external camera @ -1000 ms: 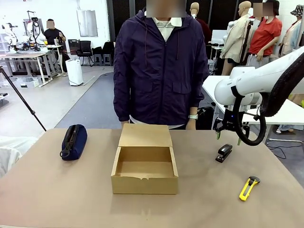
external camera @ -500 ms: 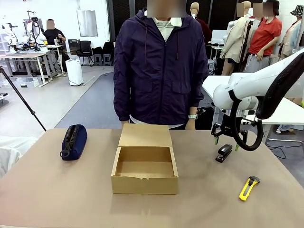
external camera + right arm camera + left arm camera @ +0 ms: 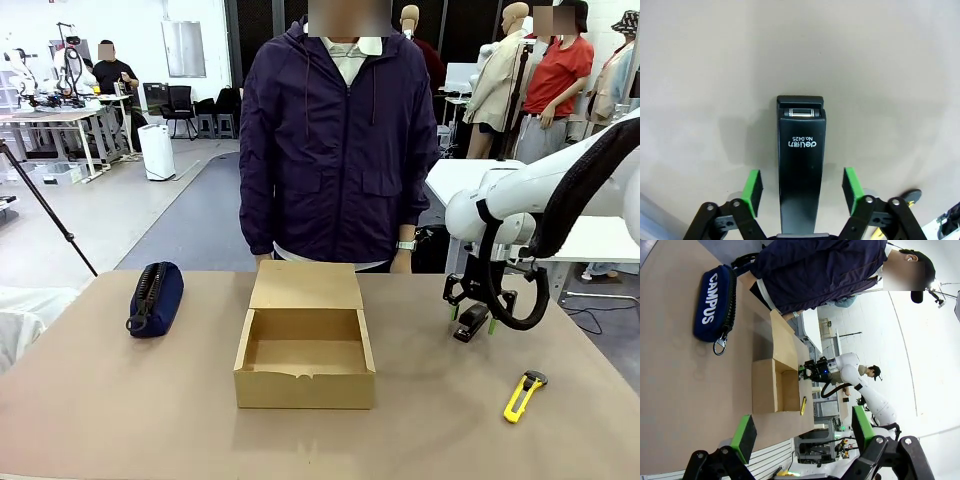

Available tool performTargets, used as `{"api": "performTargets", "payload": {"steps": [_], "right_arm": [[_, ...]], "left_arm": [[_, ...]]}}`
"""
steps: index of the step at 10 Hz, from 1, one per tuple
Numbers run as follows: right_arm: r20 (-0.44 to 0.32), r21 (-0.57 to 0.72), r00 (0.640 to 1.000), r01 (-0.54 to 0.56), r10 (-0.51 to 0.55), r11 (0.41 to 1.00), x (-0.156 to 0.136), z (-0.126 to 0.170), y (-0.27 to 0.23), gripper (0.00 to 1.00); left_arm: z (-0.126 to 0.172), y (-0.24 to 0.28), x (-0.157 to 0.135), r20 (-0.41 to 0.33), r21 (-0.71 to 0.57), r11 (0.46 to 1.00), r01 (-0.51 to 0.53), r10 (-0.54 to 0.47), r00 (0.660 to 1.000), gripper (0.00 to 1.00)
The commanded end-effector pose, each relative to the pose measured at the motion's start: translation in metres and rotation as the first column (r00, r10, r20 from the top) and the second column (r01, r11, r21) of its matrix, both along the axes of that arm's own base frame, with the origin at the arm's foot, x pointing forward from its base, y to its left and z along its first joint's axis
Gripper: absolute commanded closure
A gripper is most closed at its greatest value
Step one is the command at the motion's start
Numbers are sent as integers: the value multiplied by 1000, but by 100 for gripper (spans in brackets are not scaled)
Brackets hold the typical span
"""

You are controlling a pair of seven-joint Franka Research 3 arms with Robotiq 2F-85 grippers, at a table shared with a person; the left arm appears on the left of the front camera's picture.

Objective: Pack the items into the box.
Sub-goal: Pick up the item specified by the human and place it in the Mailer Box.

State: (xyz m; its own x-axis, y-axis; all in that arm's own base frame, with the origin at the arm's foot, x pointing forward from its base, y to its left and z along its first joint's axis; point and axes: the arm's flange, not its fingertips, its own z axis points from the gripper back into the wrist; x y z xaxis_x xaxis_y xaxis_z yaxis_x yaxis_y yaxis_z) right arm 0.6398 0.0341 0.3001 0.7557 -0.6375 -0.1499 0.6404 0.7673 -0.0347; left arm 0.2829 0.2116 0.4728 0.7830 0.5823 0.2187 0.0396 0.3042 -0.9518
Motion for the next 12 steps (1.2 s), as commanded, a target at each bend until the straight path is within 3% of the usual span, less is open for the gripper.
{"api": "performTargets", "payload": {"steps": [1, 12], "right_arm": [[15, 8, 1000, -5, 5, 1000, -8, 6, -2, 100], [-14, 4, 999, -39, 39, 999, -9, 9, -2, 100]], "left_arm": [[1, 0, 1, 22, -10, 1000, 0, 0, 1000, 0], [1, 0, 1, 22, -10, 1000, 0, 0, 1000, 0]]}}
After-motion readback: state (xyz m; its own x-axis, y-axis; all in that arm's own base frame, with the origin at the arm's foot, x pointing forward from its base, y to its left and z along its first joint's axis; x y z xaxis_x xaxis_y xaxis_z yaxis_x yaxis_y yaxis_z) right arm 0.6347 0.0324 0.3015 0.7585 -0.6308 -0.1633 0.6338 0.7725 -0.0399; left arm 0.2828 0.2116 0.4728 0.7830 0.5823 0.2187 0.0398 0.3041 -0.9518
